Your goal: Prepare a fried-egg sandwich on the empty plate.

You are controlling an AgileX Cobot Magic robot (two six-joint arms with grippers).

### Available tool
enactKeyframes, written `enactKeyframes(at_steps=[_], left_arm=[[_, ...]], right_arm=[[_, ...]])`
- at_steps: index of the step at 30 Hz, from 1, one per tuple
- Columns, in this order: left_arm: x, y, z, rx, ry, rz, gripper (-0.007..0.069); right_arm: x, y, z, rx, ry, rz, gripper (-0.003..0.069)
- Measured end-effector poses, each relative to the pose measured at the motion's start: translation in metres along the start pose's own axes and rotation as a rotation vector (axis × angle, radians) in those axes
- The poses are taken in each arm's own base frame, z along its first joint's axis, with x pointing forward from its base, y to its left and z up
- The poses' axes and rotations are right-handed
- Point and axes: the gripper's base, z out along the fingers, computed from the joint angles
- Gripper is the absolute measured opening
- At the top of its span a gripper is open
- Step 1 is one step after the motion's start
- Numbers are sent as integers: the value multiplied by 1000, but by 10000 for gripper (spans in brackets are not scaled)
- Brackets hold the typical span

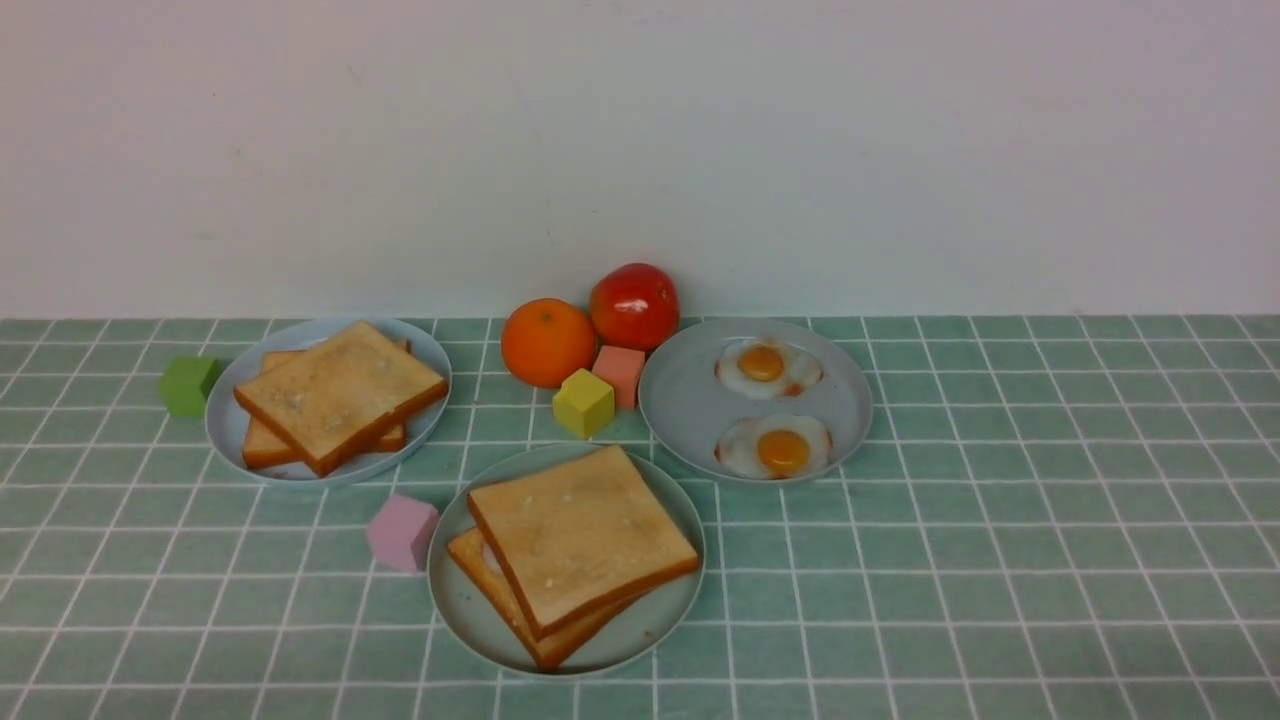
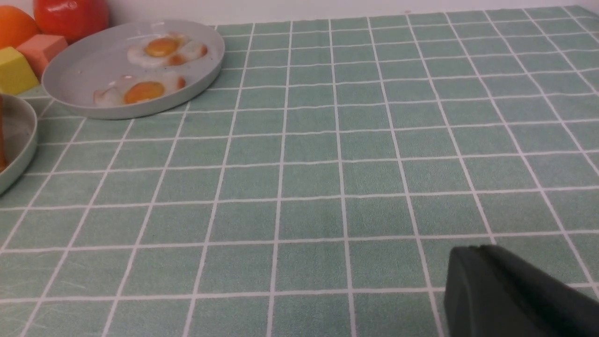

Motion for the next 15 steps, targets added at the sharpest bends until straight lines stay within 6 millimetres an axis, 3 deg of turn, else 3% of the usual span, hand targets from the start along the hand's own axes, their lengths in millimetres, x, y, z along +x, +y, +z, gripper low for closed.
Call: enactKeyframes(at_steps=[15], left_arm=[[0,0,0,0,0,0,-13]], right_arm=[[0,0,0,0,0,0,31]])
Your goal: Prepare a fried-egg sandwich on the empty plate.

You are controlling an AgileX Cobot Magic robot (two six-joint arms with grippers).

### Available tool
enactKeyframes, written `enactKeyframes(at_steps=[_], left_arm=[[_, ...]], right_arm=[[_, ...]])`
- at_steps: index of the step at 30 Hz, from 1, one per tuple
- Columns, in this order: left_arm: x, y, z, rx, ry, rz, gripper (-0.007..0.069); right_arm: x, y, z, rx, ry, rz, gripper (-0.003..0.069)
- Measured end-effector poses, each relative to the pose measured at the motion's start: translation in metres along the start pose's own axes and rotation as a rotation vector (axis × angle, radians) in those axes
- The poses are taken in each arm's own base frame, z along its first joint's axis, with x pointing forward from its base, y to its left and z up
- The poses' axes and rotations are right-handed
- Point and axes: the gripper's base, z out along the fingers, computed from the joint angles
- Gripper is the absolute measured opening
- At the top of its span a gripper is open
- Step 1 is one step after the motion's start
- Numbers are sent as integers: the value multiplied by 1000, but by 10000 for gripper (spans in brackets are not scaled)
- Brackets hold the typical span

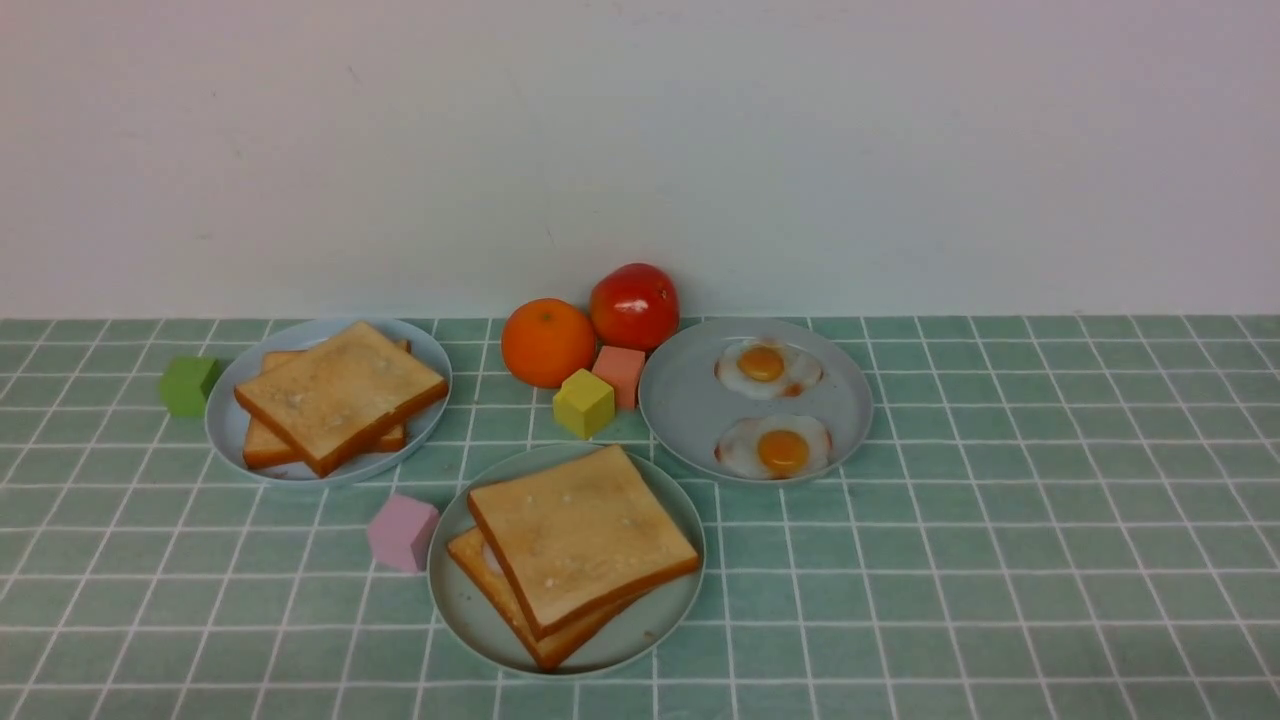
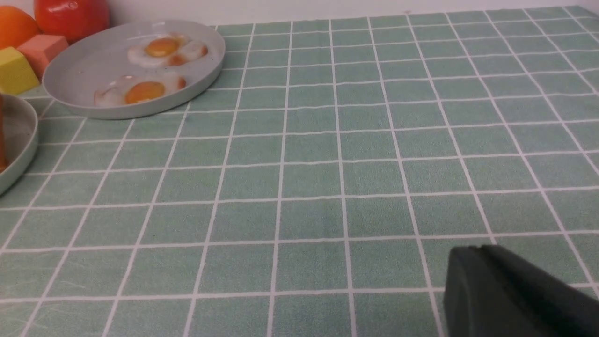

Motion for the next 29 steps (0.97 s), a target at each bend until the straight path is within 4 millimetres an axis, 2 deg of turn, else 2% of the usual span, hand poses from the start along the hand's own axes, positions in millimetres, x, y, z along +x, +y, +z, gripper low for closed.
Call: enactKeyframes(at_steps=[29], left_arm=[[0,0,0,0,0,-1,5]], right_arm=[[0,0,0,0,0,0,72]])
